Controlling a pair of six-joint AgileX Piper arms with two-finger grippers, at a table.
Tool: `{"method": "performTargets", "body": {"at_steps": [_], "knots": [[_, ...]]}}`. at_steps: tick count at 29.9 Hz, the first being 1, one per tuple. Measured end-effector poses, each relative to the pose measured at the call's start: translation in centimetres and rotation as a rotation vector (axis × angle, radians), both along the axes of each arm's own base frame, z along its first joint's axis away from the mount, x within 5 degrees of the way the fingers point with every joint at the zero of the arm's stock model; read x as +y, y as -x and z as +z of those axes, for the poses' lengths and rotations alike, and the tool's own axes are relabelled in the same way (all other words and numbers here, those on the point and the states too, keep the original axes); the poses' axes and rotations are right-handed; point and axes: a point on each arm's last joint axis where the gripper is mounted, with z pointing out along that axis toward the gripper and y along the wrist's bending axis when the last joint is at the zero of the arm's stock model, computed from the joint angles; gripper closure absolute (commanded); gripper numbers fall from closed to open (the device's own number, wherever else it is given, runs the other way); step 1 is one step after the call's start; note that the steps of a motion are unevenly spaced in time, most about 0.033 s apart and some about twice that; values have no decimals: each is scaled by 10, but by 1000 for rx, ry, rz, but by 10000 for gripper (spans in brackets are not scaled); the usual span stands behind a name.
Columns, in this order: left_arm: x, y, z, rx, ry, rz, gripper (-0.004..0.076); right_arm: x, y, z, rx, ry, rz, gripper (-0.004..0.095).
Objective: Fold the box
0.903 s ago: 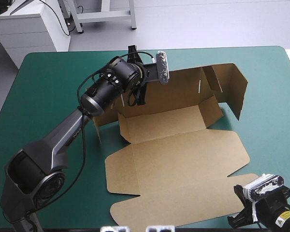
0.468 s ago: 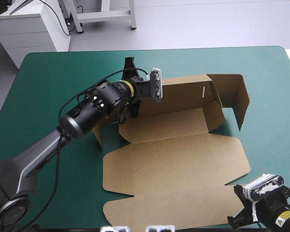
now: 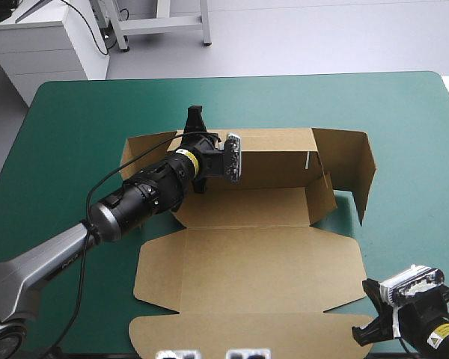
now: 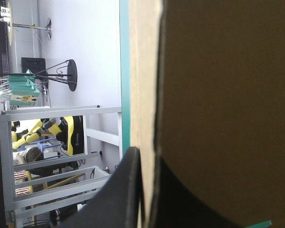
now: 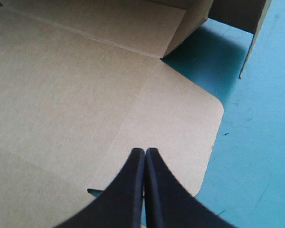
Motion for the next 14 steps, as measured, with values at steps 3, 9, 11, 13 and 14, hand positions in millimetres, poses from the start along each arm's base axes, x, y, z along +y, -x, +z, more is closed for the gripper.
{"method": "performTargets", "body": {"at_steps": [3,9,11,13,14], "knots": [[1,1,-5,-17,-8,-2,733,0,-3,4,-27,-50,-41,926],[2,0,-8,-21,39,30,732,0,-15,26,-68,-80,-68,925],[2,0,-8,-19,51,38,732,0,-22,40,-84,-83,-71,926],[3,0,-8,-16,56,47,732,1,-31,58,-99,-90,-74,926],[3,0,-8,-16,55,49,733,2,-35,67,-109,-91,-74,926]]}}
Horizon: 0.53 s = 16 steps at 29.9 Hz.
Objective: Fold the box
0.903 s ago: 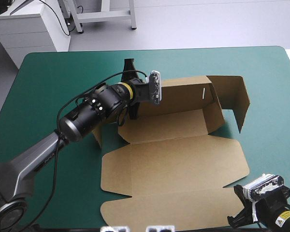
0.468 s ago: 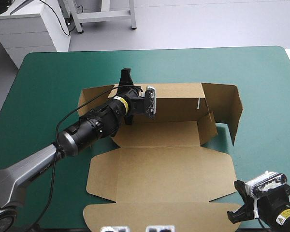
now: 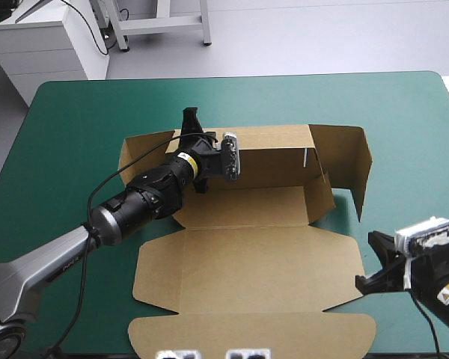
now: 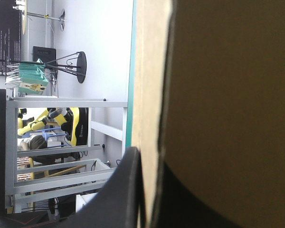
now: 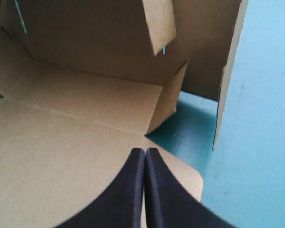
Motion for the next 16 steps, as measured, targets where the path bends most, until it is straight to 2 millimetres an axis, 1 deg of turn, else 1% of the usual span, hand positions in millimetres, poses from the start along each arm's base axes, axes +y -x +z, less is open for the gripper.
{"method": "performTargets", "body": {"at_steps": [3,8,9,12,15,16], "knots": [[0,0,0,1,-1,5,732,2,-21,27,-1,-1,-1,926],[1,0,-1,1,-5,8,733,8,-66,60,26,-1,-3,926],[1,0,-1,2,-7,8,732,9,-80,64,47,0,-1,926],[1,1,-6,0,-24,-5,733,14,-111,79,83,7,8,926],[2,3,-12,-11,-63,-32,733,17,-142,87,128,22,14,926],[3,4,-14,-14,-71,-38,732,18,-154,86,148,30,13,926]]}}
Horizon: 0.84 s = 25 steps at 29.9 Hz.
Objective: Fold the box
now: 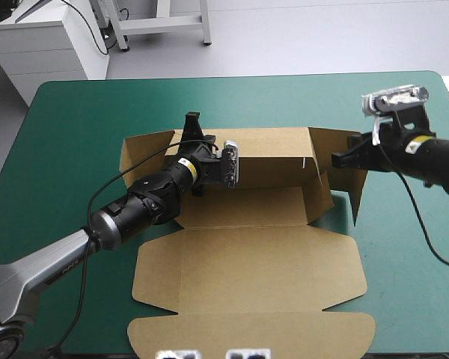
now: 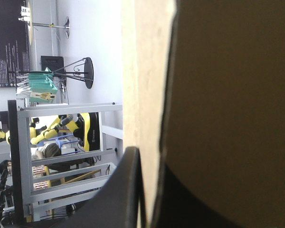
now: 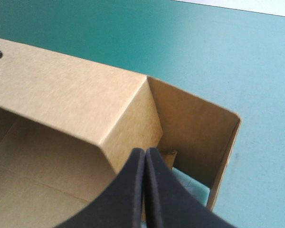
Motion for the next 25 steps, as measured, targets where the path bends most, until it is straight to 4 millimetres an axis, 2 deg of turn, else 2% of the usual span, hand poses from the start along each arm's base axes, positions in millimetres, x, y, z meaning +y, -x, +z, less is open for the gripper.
{"method": "performTargets", "body": {"at_steps": [7,15,17,20,25], "knots": [[1,1,0,-7,33,9,732,3,-67,5,86,38,-46,926],[1,1,0,-9,42,9,732,8,-136,-10,221,29,-85,926],[1,1,0,-8,46,12,732,8,-150,-15,255,35,-103,926],[1,1,0,-6,49,17,732,9,-169,-34,331,44,-120,926],[2,1,0,-3,56,36,732,9,-179,-59,439,81,-119,926]]}}
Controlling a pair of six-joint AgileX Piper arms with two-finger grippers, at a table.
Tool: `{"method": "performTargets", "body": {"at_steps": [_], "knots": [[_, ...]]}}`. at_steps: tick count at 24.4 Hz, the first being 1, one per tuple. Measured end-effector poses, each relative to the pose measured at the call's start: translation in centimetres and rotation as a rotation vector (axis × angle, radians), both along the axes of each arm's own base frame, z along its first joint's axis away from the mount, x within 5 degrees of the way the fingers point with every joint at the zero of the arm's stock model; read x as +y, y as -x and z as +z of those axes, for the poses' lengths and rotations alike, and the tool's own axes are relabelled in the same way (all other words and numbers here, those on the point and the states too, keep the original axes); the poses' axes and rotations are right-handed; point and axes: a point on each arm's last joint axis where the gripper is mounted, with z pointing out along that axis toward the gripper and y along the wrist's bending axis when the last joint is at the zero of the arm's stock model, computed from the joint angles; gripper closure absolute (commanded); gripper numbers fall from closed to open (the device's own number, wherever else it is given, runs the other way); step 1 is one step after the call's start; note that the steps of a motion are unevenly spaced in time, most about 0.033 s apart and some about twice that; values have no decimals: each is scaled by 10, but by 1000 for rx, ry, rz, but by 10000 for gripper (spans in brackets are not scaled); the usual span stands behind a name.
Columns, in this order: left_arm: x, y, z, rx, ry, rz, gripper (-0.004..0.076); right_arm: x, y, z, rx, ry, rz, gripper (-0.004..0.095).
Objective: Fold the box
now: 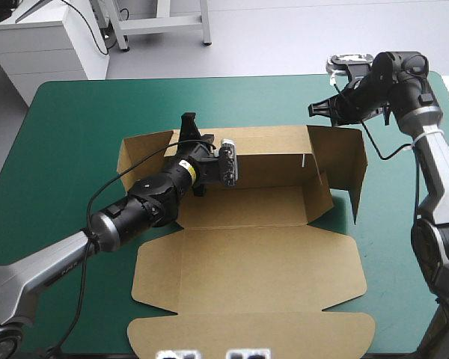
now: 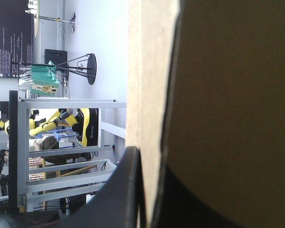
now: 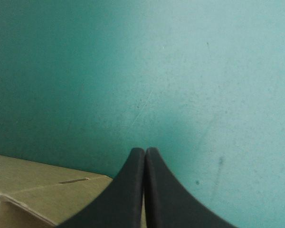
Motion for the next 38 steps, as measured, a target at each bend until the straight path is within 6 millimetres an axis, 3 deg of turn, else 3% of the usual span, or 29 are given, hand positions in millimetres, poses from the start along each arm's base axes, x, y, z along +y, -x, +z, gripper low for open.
{"method": "performTargets", "body": {"at_steps": [7,18,26,32,38], "knots": [[1,0,0,1,1,9,732,1,4,1,8,-2,17,928],[1,0,0,-2,-6,12,732,10,51,-21,115,-105,160,928],[2,-1,0,-2,-11,22,732,12,94,-39,-109,-176,213,925],[2,-1,0,-2,-12,26,732,12,118,-64,-305,-167,183,925],[3,-1,-1,-1,-13,28,732,30,133,-78,-378,-138,262,924]]}}
